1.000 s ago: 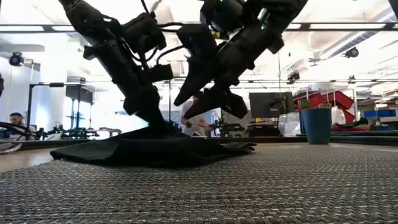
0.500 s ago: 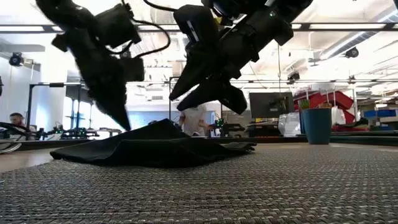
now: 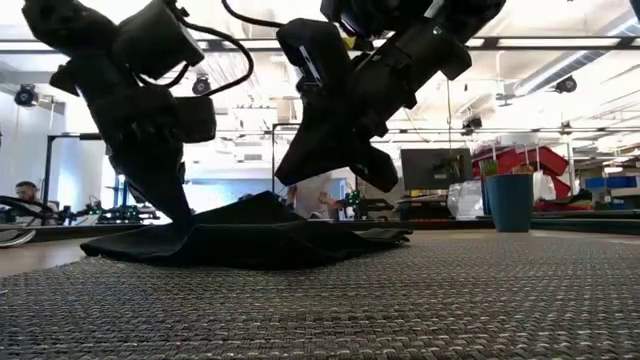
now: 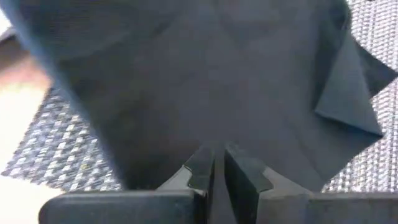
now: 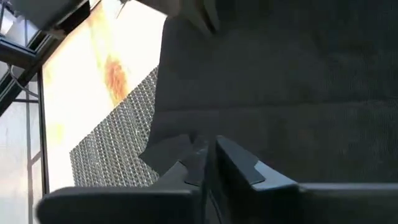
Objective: Set table place
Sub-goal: Fold the black napkin
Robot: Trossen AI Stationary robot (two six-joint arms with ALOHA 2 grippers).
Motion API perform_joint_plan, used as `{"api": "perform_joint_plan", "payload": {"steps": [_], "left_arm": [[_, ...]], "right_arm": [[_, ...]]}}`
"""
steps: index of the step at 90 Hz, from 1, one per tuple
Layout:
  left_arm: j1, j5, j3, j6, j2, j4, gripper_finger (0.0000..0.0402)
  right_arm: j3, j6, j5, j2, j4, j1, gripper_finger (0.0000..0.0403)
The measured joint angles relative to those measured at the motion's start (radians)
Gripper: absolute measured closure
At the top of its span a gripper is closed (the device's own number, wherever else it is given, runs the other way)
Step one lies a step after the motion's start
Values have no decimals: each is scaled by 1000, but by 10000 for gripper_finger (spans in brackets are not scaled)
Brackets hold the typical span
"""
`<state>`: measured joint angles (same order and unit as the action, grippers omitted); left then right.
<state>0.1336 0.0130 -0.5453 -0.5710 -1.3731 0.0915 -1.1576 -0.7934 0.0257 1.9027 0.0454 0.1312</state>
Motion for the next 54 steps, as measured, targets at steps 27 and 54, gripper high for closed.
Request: {"api": "perform_joint_plan", "payload": {"steps": [27,54], "left_arm": [[36,12,0,-42,-96,-103,381],[43,13,-33,-43,-165,-178,381]], "right_arm": [[0,-11,8,7,5,2,402],[0,-1,27,7,1,2,403]]}}
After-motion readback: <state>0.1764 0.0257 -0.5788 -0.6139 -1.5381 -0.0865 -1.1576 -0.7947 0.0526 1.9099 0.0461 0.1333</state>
